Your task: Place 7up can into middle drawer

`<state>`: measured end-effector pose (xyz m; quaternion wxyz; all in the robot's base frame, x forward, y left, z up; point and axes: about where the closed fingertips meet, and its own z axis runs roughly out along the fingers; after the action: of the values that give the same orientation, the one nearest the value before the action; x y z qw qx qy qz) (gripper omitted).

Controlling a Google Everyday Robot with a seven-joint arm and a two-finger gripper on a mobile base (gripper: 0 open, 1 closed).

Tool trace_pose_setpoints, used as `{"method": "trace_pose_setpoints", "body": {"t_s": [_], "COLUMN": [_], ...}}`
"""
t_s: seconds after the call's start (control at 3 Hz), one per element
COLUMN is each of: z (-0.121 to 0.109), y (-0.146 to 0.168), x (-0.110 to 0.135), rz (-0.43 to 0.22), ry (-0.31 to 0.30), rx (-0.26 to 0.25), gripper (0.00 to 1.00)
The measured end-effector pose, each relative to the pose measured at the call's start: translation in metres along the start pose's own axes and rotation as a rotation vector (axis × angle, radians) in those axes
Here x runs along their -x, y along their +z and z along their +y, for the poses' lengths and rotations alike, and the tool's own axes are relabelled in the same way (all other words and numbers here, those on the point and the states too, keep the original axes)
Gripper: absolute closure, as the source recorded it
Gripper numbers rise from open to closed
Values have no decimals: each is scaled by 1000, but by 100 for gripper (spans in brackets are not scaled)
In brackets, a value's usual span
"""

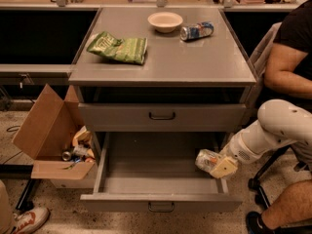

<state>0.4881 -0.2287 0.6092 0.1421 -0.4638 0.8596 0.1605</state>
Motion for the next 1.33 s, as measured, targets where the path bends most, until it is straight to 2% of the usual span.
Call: {"method": "trace_pose_setpoints", "body": {"t_s": [0.33,0.67,1.33], "z": [0,-7,-18], "y": [0,32,108], "x": [0,3,8], "rz": [0,-32,-89], "ry": [0,25,7], "rx": [0,30,106], "gripper": [100,100,100]}}
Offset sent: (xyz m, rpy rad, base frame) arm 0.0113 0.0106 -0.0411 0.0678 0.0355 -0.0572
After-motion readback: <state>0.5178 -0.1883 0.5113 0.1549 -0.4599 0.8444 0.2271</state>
